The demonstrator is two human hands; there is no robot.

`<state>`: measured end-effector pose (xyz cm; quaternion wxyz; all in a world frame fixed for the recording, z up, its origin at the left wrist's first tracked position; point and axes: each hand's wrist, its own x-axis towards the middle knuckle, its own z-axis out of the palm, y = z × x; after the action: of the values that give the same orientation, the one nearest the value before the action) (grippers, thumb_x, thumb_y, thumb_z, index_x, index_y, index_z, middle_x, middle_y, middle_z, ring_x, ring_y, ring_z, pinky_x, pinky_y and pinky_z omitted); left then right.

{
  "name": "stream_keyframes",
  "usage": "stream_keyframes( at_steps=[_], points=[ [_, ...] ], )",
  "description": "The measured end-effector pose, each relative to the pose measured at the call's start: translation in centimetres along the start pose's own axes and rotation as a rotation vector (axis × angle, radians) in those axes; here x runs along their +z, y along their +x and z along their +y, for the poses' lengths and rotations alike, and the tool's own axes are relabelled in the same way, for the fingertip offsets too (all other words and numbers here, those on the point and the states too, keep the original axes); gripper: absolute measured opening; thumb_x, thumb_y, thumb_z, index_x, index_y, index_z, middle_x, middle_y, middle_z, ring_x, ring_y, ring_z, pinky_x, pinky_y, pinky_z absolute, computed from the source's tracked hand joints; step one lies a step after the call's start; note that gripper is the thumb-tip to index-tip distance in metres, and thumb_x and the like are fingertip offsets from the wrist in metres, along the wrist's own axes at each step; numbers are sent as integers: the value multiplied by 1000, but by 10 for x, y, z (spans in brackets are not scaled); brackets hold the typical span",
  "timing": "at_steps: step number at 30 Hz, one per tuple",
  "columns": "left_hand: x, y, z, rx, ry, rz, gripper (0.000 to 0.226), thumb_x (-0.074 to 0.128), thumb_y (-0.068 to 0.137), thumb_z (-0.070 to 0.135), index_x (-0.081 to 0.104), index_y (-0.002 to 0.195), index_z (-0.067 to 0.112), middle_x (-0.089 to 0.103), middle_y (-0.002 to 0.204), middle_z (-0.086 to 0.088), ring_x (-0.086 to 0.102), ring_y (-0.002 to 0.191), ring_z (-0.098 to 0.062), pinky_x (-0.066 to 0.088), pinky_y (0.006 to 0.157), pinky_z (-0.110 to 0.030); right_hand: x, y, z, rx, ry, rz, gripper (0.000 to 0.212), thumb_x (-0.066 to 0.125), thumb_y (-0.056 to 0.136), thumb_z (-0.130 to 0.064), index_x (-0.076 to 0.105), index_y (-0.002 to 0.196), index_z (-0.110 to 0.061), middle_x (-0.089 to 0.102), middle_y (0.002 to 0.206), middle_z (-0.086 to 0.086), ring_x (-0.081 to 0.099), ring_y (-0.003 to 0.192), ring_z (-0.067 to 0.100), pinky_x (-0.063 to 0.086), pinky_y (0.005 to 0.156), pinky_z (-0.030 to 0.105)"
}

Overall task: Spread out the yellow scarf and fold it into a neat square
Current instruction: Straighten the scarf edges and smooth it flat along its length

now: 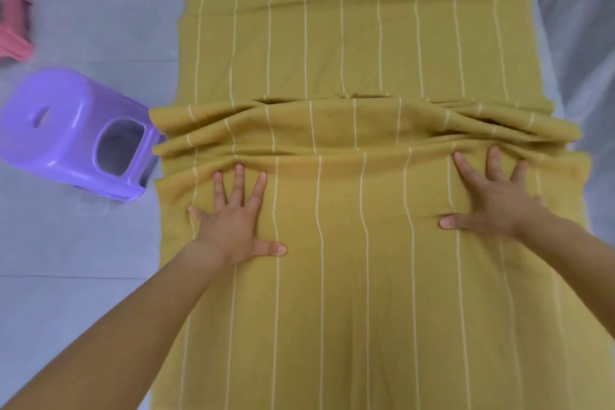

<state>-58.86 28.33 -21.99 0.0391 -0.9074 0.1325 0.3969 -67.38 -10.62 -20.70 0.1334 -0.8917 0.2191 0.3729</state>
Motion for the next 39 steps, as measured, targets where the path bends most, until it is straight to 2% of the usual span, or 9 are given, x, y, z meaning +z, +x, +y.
stream_keyframes(
  at_steps=[8, 14, 18, 21, 23, 27, 32, 35, 39],
  points=[
    [-57, 60, -8, -16, -30, 87, 134, 61, 42, 85, -27, 136, 48, -39, 147, 8, -28, 138, -30, 14, 92, -81, -46, 63, -15, -40, -60, 27, 123, 49, 17, -95, -32, 107, -74, -30, 152, 1, -24, 135, 46, 8, 106, 70],
    [-83, 91, -10, -33, -10, 145, 134, 61, 39, 86, -25, 135, 50, -34, 149, 10, -21, 141, -29, 14, 93, -80, -76, 88, -29, -41, -128, 55, 134, 56, 25, -84, -16, 136, -58, -24, 154, 7, -20, 136, 47, 3, 113, 57],
    [-84, 88, -9, -76, -18, 167, 134, 53, 36, 90, -22, 138, 47, -25, 154, 8, -13, 142, -35, 17, 104, -70, -66, 77, -29, 0, -82, 152, 127, 60, 40, -83, -13, 140, -52, -19, 156, 5, -11, 141, 41, 14, 106, 68],
    [-45, 53, 4, -79, -17, 353, 100, 47, 72, 76, -11, 145, 39, -13, 157, 3, -4, 143, -35, 21, 101, -70, -18, 47, -25, 6, -45, 337, 92, 50, 77, -70, -10, 143, -45, -19, 156, 4, -10, 142, 38, 16, 101, 73],
    [1, 13, 16, 19, 15, 410, 88, 37, 80, 72, -7, 147, 35, -10, 158, -1, -4, 144, -33, 18, 104, -69, 27, 9, -22, -67, -24, 360, 76, 37, 86, -64, -8, 144, -45, -21, 155, 3, -13, 141, 38, 12, 104, 71],
    [111, -90, 18, 167, 23, 400, 87, 22, 79, 79, -5, 148, 33, -9, 157, -6, -9, 143, -32, 12, 104, -68, 118, -99, 7, -125, 42, 228, 75, 21, 79, -72, -9, 144, -47, -23, 155, 4, -16, 141, 39, 12, 106, 69],
    [214, -197, 1, 204, 146, 244, 89, 20, 80, 81, 16, 149, 27, 8, 157, -12, 7, 142, -39, 26, 94, -73, 206, -207, 66, -28, 1, 80, 79, 19, 72, -79, -15, 138, -56, -34, 150, -2, -22, 139, 37, 16, 106, 66],
    [232, -206, -12, 162, 178, 124, 88, 19, 79, 82, 18, 148, 29, 3, 157, -11, 8, 141, -42, 33, 85, -77, 230, -224, 82, 113, 24, 18, 81, 17, 71, -78, -10, 142, -52, -30, 152, -1, -19, 140, 38, 18, 105, 68],
    [220, -178, -23, 178, 201, 104, 93, 15, 73, 87, 8, 149, 34, 0, 157, -12, -3, 141, -42, 26, 85, -81, 222, -200, 88, 128, 43, 56, 77, 19, 69, -81, -20, 132, -60, -29, 153, -3, -23, 139, 36, 12, 102, 74]
  ],
)
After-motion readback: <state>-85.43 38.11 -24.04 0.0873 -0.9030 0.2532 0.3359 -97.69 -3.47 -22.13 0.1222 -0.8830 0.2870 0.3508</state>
